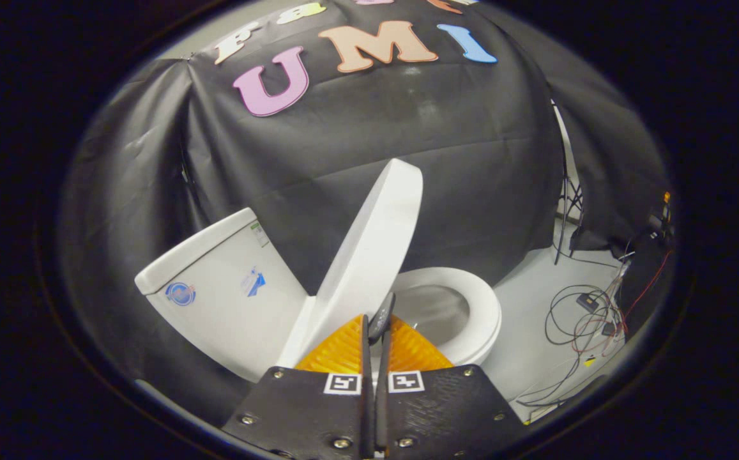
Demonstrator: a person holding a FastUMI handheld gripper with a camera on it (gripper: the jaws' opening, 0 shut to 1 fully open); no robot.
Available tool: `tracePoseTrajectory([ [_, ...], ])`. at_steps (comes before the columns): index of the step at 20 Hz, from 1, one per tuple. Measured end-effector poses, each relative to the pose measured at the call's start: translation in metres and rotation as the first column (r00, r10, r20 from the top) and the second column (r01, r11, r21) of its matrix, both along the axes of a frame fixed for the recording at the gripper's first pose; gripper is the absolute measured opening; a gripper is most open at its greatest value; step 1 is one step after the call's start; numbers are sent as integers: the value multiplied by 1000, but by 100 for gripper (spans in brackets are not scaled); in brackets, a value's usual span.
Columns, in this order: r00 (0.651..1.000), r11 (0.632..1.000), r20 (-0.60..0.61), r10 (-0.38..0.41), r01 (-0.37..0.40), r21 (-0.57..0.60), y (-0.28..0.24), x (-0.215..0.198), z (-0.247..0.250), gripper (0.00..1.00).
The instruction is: Open the toilet lid.
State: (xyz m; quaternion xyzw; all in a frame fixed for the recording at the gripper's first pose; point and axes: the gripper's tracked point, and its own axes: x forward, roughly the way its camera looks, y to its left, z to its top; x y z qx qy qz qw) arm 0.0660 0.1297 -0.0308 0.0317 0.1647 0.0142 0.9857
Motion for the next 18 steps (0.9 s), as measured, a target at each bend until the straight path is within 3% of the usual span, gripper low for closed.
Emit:
tracePoseTrajectory([
  [6,999,999,28,17,-16,-39,18,-1,9,1],
  [18,985,981,108,135,-118,-154,84,-6,32,1],
])
